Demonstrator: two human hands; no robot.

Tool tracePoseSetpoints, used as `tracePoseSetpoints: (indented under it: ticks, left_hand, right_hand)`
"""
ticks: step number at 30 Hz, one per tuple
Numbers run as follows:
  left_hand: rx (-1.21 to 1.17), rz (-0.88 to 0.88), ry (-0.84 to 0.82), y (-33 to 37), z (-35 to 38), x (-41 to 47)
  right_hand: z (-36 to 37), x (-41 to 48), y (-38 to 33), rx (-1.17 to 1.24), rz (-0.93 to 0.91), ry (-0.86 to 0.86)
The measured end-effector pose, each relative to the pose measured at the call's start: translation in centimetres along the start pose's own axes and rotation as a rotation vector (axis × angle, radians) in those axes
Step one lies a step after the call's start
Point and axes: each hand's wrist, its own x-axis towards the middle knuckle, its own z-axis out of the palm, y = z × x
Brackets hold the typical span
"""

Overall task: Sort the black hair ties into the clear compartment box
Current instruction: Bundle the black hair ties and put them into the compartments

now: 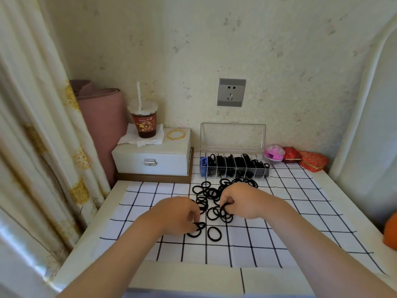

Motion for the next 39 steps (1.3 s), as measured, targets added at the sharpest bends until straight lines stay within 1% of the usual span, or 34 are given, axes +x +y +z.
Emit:
tracePoseSetpoints:
  ticks: [2,4,10,12,15,18,21,24,26,30,32,34,36,39]
  left_hand:
    - [-0.01,0.004,-0.002,0.0,0.1,0.1]
    - [-0.016,0.011,0.004,0.1,0.1,0.1]
    - [-0.004,-0.009,0.012,0.2,0.2,0.2]
    - [-0.018,-0.025,0.015,0.2,0.0,0.2]
    - [-0.058,-0.045,0.008,0.0,-0.1,0.1]
    - [-0.024,-0.032,-0.025,0.0,0.1,0.1]
    - [0.044,-0.026,-0.017,0.2,0.2,0.2]
    - [0.099,-0.016,-0.008,0.3,0.3,0.4]
    - [0.05,-0.038,0.02,0.1,0.4,0.7]
    - [-0.137,-0.113,0.206,-0.7,-0.1,1.8]
    - [-0.17,-0.166,0.254,-1.1,-0.4,2.3]
    - [-0.138,-0.206,0.256,-1.7,-0.2,2.6]
    - [-0.047,-0.233,0.23,-2.0,0.0,2.8]
    - [0.059,-0.23,0.192,-1.8,0.0,3.0]
  right_hand:
    - [-0.2,0.1,0.2,0.09,0.002,0.056]
    - [0.0,0.2,0.3,0.124,0.008,0.069]
    - [0.9,0.7,-0.9,0.078,-0.036,0.061]
    - [1.4,1.0,-1.2,0.032,-0.059,0.051]
    - [1.8,1.4,-1.4,-0.121,-0.099,0.085]
    - [1.9,1.7,-1.7,-0.221,-0.105,0.128]
    - [1.8,1.7,-1.9,-0.258,-0.1,0.123]
    - [1.7,1.7,-1.9,-0.212,-0.107,0.12]
    - [1.2,1.6,-1.7,-0.136,-0.1,0.15]
    - [0.0,1.4,-1.0,0.078,-0.051,0.216]
    - [-0.1,1.3,-0.7,0.117,-0.032,0.221]
    - [-0.1,1.4,-0.5,0.109,-0.015,0.202]
    - [-0.1,1.8,-0.7,0.152,-0.023,0.178]
    - [0.3,2.5,-1.9,0.171,-0.068,0.132]
